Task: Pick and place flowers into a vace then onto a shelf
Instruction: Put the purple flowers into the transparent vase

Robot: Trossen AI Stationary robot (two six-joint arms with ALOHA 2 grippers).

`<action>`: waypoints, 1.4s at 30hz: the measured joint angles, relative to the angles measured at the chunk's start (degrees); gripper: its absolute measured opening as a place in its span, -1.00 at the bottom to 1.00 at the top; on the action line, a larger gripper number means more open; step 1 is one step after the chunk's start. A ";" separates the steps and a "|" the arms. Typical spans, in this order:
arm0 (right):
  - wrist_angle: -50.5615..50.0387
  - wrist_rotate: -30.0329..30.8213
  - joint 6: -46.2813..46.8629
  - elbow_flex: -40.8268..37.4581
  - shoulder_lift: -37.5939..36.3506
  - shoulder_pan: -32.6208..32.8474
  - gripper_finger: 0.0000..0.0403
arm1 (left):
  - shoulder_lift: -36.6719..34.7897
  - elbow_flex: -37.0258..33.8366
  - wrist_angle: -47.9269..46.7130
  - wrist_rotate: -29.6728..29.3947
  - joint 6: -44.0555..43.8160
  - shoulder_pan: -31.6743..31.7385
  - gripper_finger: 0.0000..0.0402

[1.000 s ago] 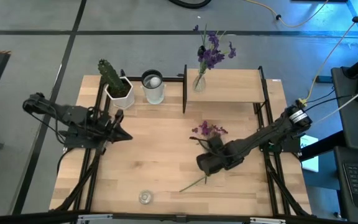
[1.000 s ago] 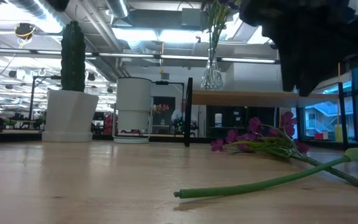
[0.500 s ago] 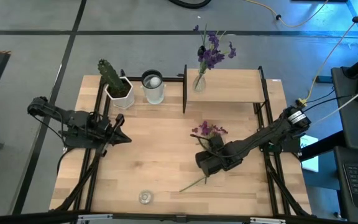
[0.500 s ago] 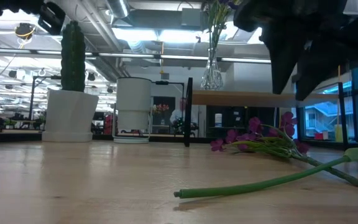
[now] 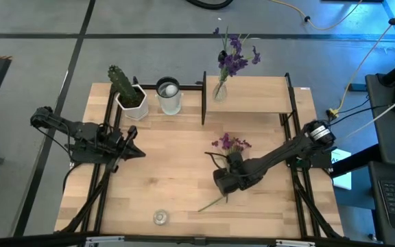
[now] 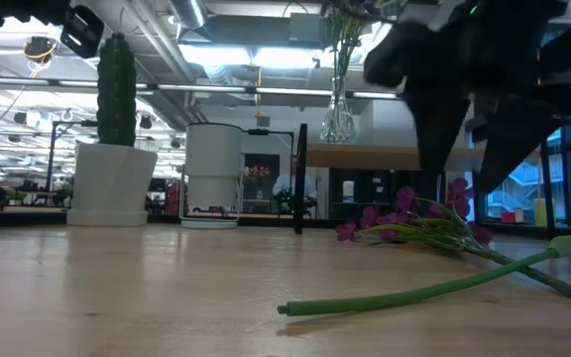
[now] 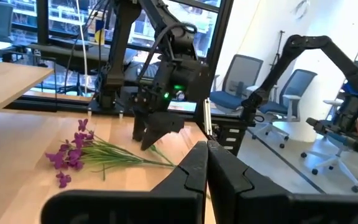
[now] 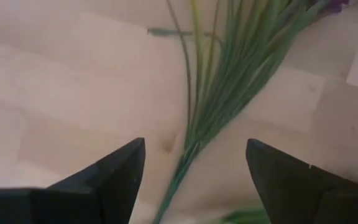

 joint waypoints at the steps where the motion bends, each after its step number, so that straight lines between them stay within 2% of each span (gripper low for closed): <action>1: 0.02 0.14 0.00 0.00 0.44 -0.46 0.39 | 0.00 0.00 0.00 -0.51 0.00 0.00 -0.98; 5: 0.58 -0.37 -0.39 0.00 2.47 -2.32 0.35 | 0.00 0.00 -0.09 -1.05 0.00 0.00 -0.99; 9: 0.94 -3.82 -0.55 0.00 4.24 -3.83 0.33 | 0.00 0.00 -0.19 -1.03 0.00 0.00 -0.98; 27: 5.51 -5.76 -0.59 0.13 9.37 -4.30 0.30 | 0.00 0.00 -1.30 -2.08 -0.16 0.00 -0.99; 32: 5.64 -5.86 -0.70 0.13 9.38 -4.32 0.08 | 0.02 0.00 -1.31 -2.10 -0.15 0.00 -0.98; 42: 5.48 -5.87 -3.56 0.00 9.40 -4.32 -0.56 | 0.00 0.00 -1.31 -2.16 -0.11 0.00 -0.99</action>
